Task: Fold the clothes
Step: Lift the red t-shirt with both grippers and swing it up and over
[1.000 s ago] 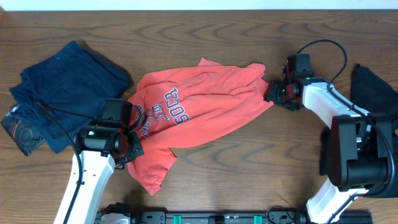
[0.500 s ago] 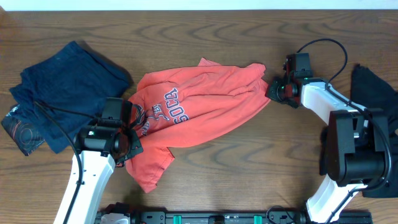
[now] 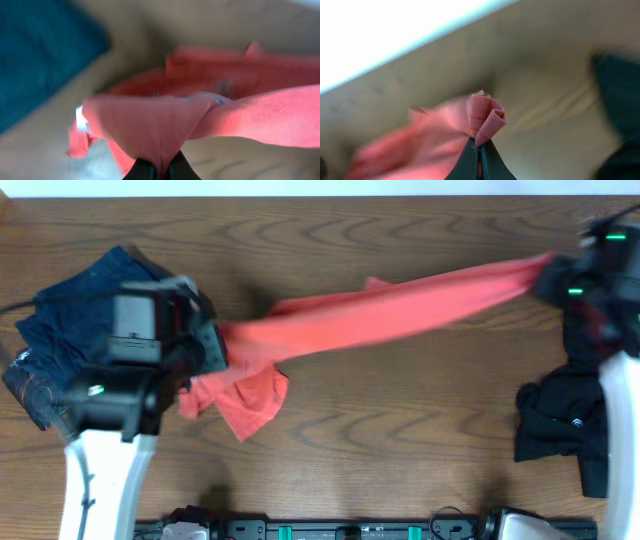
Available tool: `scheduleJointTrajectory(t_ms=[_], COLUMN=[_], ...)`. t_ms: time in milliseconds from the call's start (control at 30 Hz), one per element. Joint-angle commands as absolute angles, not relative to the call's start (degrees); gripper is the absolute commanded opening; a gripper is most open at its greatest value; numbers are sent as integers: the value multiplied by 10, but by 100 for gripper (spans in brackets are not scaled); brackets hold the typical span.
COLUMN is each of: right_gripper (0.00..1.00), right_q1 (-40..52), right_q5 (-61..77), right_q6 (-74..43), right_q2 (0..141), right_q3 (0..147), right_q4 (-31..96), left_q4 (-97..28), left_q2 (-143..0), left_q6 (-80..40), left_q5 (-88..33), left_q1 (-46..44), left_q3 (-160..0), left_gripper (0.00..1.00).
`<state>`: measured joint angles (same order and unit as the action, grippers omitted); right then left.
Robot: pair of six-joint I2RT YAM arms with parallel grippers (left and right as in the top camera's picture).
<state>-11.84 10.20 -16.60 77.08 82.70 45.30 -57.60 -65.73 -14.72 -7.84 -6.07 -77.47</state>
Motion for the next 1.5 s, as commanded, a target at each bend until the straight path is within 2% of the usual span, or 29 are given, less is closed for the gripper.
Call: scheduleJointTrajectory(t_ms=[0, 133, 367, 567, 800, 900, 1033, 1233, 1333, 1467], right_gripper=[1, 1, 1, 1, 1, 1, 1, 1, 1, 1], right_q1=[-144, -168, -230, -241, -235, -225, -221, -235, -248, -258], right_q5=[95, 92, 90, 92, 110, 118, 161, 180, 159, 131], right_q6=[-113, -109, -80, -76, -46, -42, -68, -133, -132, -100], right_q2=[715, 677, 660, 682, 803, 881, 967, 985, 983, 983], right_q3=[883, 940, 1042, 1054, 1053, 1053, 1056, 1137, 1211, 1276], right_q4=[488, 529, 576, 583, 605, 584, 511, 445, 462, 538], left_q4=[-586, -595, -623, -630, -635, -578, -430, -298, -307, -440], left_q2=[-651, -650, -642, -666, -815, -906, -1012, -1050, -1049, -1044], left_q6=[-124, -124, -120, -114, -87, -48, -42, -47, -48, -50], left_q5=[-118, -158, -157, -143, -143, -143, -145, -154, -155, -176], left_q1=[-50, -42, -42, -42, -42, -42, -42, -31, -5, 37], left_q3=[-879, -975, -1110, -1115, -1108, -1108, -1114, -1226, -1322, -1413], left_gripper=[6, 6, 6, 6, 6, 6, 6, 6, 6, 6])
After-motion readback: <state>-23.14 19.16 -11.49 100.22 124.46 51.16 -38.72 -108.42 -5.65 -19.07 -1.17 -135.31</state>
